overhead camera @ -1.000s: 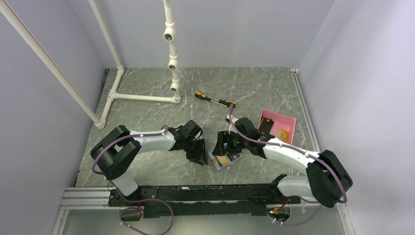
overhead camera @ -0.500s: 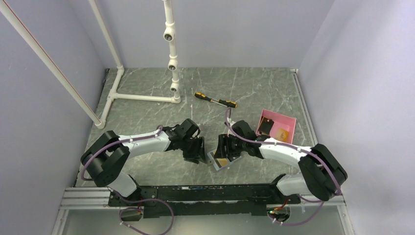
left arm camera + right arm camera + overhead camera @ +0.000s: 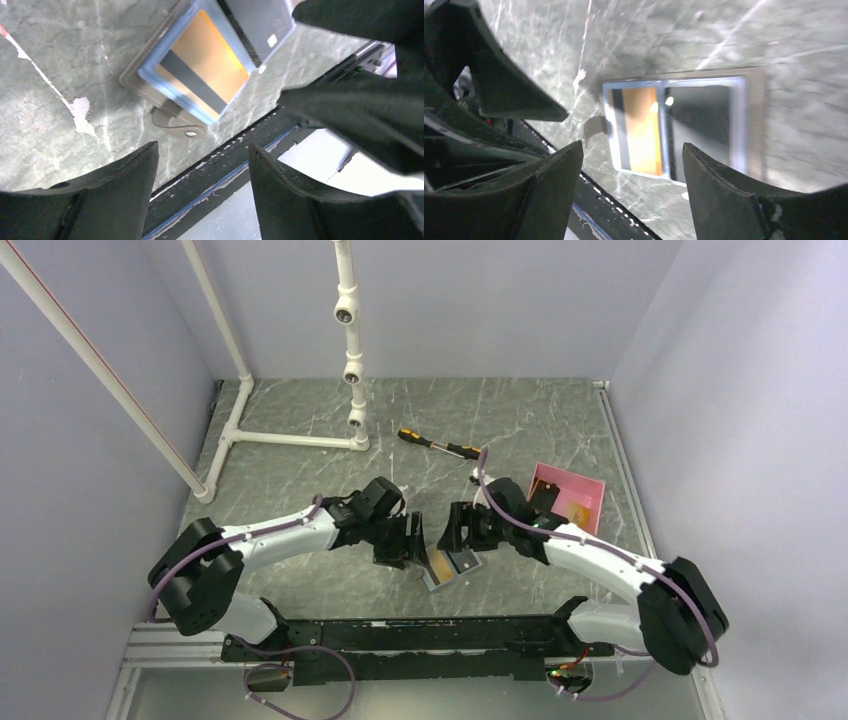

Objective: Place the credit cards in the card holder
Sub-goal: Insert the credit card into the card holder, then close the card holder at the center of the board.

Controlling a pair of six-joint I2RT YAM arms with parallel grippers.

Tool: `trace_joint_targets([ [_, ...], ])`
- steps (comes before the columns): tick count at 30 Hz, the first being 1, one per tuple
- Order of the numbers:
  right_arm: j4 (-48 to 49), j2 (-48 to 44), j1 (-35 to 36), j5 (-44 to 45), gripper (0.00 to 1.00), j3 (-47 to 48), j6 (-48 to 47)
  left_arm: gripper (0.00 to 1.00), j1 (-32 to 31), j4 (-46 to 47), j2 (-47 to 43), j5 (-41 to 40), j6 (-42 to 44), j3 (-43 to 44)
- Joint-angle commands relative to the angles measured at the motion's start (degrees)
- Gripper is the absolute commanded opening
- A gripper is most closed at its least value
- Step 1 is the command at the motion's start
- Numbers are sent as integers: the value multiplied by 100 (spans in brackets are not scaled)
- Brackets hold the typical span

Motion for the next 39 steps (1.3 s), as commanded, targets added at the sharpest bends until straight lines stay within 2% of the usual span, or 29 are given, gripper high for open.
trace_joint_targets([
  [1,-1138,-660,-523,776,78,119,-451,71,-39,4,-361,176,-14,440],
  [3,-1245,-862,-932,545,79,-64,-547,69,-66,202,-268,364,-36,566],
  [7,-1174,-933,-1534,26,79,-290,-617,55,-109,621,351,622,-88,875],
  [10,-1297,-703,-1626,103,76,-257,-572,46,-139,713,811,614,-27,1067],
  [14,-1249,-532,-1652,65,64,-339,-420,39,-145,413,1268,217,204,1298],
  [22,-1242,-444,-1639,28,61,-412,-342,27,-136,385,1559,-219,242,965],
  [26,-995,-279,-1637,-311,61,-533,-246,24,-133,577,1473,-268,107,585],
  [39,799,-478,-1643,-1860,62,-1186,798,19,-130,964,1508,-226,-18,76],
])
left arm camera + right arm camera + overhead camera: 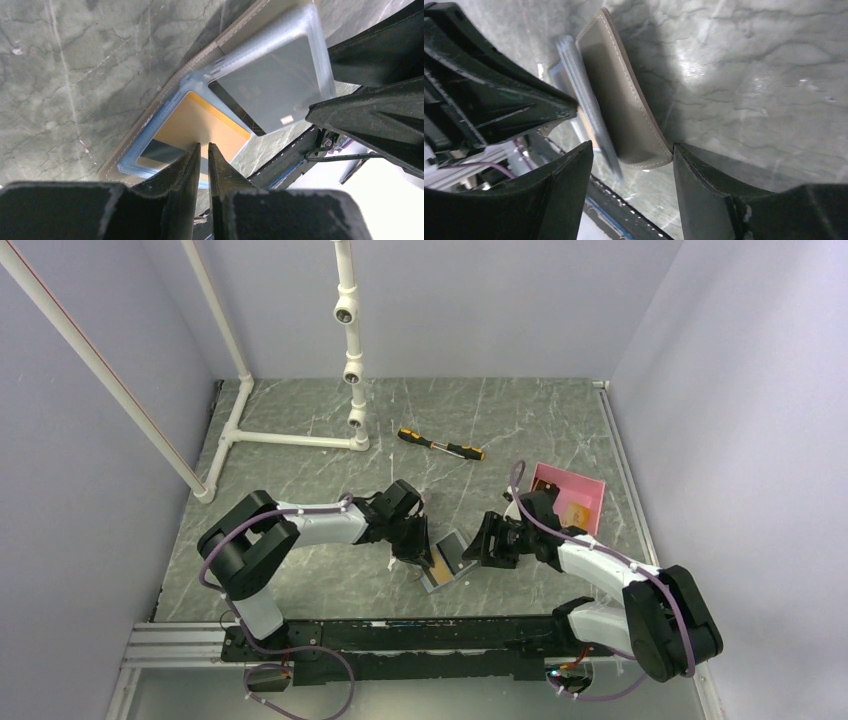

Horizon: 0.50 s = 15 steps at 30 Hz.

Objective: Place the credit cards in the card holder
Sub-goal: Close the card holder at the center of the board.

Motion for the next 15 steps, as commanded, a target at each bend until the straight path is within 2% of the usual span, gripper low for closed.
trace_joint_targets([
  [1,1069,-155,43,-934,62,-131,657,19,-25,-66,95,-249,17,-304],
  [6,1700,-404,42,-1228,62,-312,1121,18,-30,-40,86,-265,33,-320],
  [12,1943,-510,97,-1367,63,-332,1134,19,-29,-169,-7,-268,98,-203],
  [15,1948,-310,204,-1360,63,-258,996,26,-29,-265,-134,-231,146,-104],
])
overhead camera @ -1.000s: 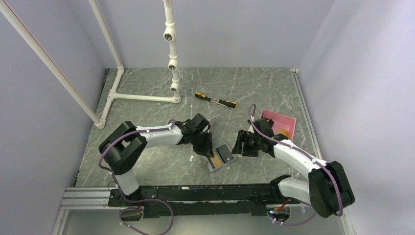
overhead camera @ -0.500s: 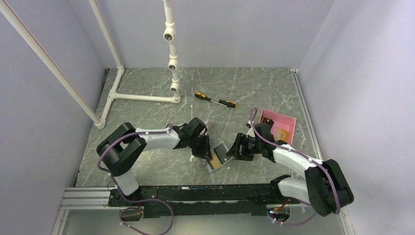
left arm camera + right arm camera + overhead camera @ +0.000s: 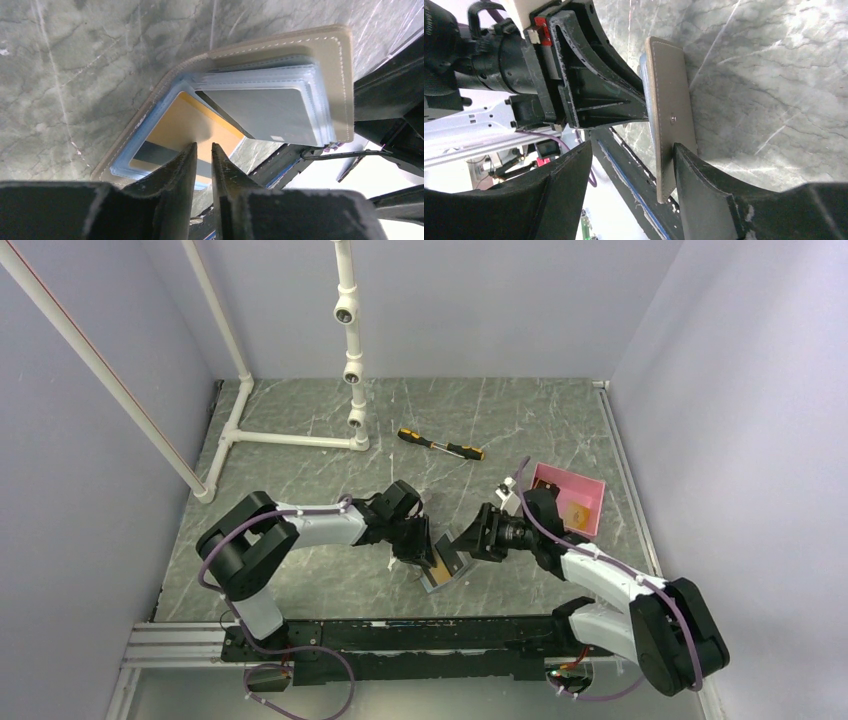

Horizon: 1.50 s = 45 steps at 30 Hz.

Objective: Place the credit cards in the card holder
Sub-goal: Close the card holder at the center of the board.

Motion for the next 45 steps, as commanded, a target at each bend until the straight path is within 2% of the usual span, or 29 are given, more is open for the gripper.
trace_joint_targets([
  [1,377,194,172,-160,61,112,-95,29,-25,-536,-194,-300,200,36],
  [4,134,329,346,69,48,270,-358,35,-26,-672,-469,-340,207,63],
  [6,22,416,471,159,47,361,-475,36,-37,-787,-631,-365,206,71],
  [10,-46,478,662,203,47,457,-582,38,-33,-566,-948,-96,83,-205],
  [16,-86,681,936,125,50,625,-718,33,-37,262,-1093,374,-342,-877],
  [20,-144,822,1142,162,51,749,-771,30,-37,396,-1255,376,-468,-1172],
  [25,-63,1112,1417,156,53,882,-771,30,-35,-68,-1879,-3,-517,-1425],
  [32,90,1598,1745,147,58,1037,-768,37,-41,-742,-2475,-337,-468,-1489],
  [38,134,1828,1920,178,63,1100,-814,46,-41,-844,-2667,-361,-592,-1660],
  [41,188,1997,1959,212,61,1097,-832,57,-39,-785,-2680,-320,-650,-1721],
  [45,255,2276,2005,320,48,1104,-856,54,-34,-1028,-2730,-411,-668,-1653],
])
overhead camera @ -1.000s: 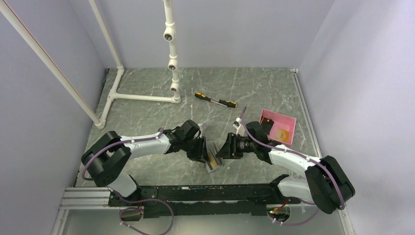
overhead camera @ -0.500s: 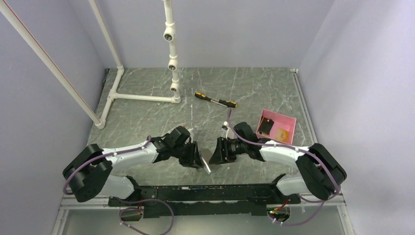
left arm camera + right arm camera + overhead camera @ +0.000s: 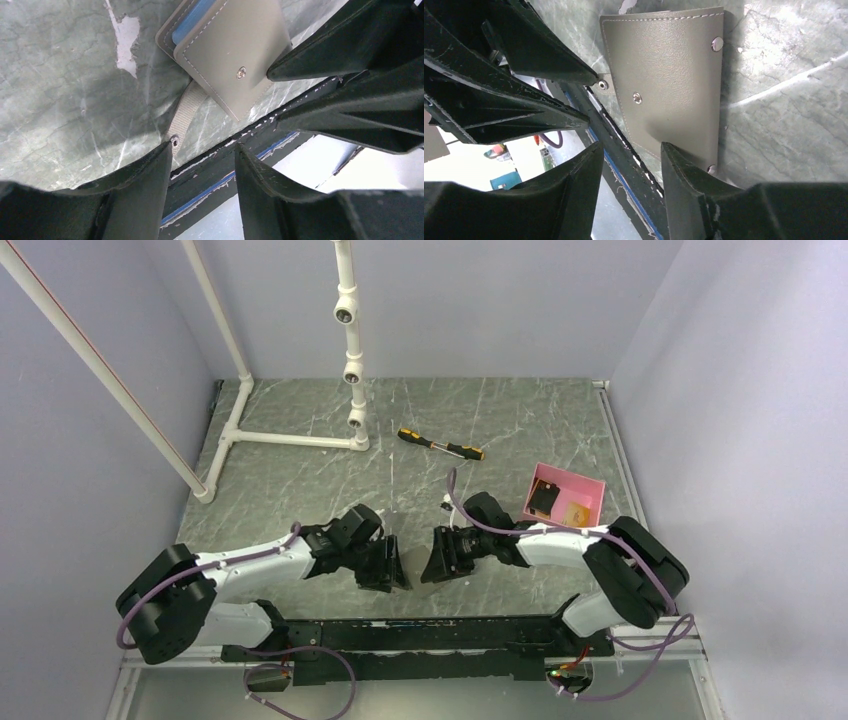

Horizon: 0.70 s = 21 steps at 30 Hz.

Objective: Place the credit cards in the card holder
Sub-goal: Close the card holder at the center of the board.

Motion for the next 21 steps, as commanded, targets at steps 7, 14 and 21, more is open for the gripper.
trace_joint_targets([
  [7,161,517,133,554,42,146,-236,72,-23,-710,-702,-460,-212,114],
  [14,303,668,158,546,40,128,-197,65,-19,-1183,-1286,-835,-617,-10],
  [21,378,760,211,519,39,176,-149,48,-14,-717,-1134,-672,-700,-61],
])
